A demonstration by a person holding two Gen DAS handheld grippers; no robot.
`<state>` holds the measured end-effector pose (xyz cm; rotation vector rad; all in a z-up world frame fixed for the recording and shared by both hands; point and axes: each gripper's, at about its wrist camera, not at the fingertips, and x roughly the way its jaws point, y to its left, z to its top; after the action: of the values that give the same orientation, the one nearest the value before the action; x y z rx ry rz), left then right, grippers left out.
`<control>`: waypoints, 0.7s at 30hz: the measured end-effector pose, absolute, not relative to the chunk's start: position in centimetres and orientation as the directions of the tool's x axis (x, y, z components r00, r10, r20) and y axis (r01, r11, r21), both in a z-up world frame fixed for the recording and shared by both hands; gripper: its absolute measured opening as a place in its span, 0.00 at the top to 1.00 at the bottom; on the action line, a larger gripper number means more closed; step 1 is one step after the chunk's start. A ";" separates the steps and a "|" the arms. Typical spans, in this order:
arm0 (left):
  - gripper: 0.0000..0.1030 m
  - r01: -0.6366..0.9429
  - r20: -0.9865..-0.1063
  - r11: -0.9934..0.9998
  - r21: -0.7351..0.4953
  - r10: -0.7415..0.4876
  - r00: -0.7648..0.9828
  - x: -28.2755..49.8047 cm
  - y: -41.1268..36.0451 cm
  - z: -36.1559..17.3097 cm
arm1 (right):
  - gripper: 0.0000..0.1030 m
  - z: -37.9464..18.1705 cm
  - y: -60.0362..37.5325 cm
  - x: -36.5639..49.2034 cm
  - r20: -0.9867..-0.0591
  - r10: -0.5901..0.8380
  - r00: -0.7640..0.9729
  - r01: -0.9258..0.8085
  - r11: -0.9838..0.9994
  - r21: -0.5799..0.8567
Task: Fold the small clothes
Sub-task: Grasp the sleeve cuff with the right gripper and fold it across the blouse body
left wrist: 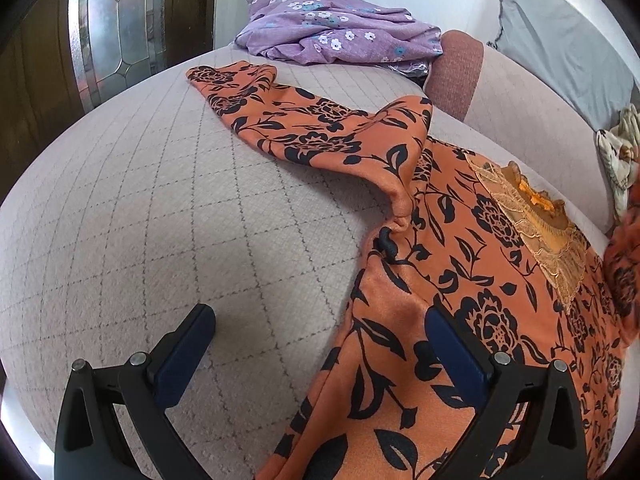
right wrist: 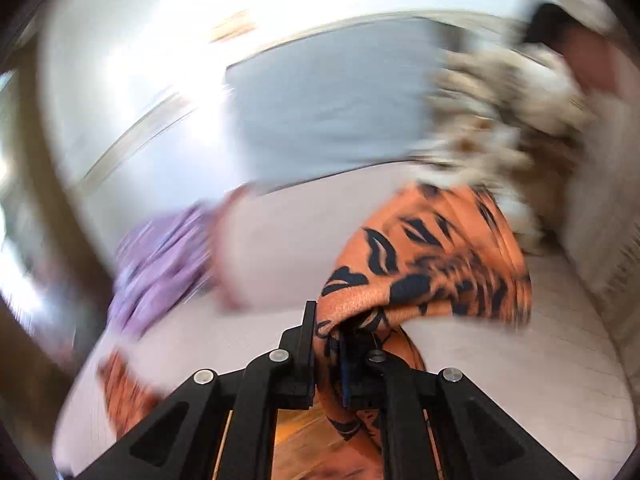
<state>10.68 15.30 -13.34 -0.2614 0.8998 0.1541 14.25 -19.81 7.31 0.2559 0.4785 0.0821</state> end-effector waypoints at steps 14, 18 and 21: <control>0.00 -0.220 -0.764 0.951 -0.218 -0.026 0.644 10.2 15.5 -12.4 | 0.07 -7.0 -12.0 11.3 -0.657 0.304 0.690 -0.065 0.930 0.362; 0.00 -0.143 -0.723 0.967 -0.209 -0.055 0.689 9.7 14.5 -11.1 | 0.04 -8.5 -17.8 11.9 -0.629 0.286 0.723 0.062 0.880 0.471; 0.00 -0.109 -0.734 0.950 -0.294 -0.151 0.662 9.9 15.3 -10.3 | 0.06 -14.9 -21.7 14.4 -0.701 0.367 0.611 0.183 0.797 0.576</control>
<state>9.92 15.26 -10.28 -0.3277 0.8513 -0.0246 14.42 -21.69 -14.94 0.6639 0.9253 0.1162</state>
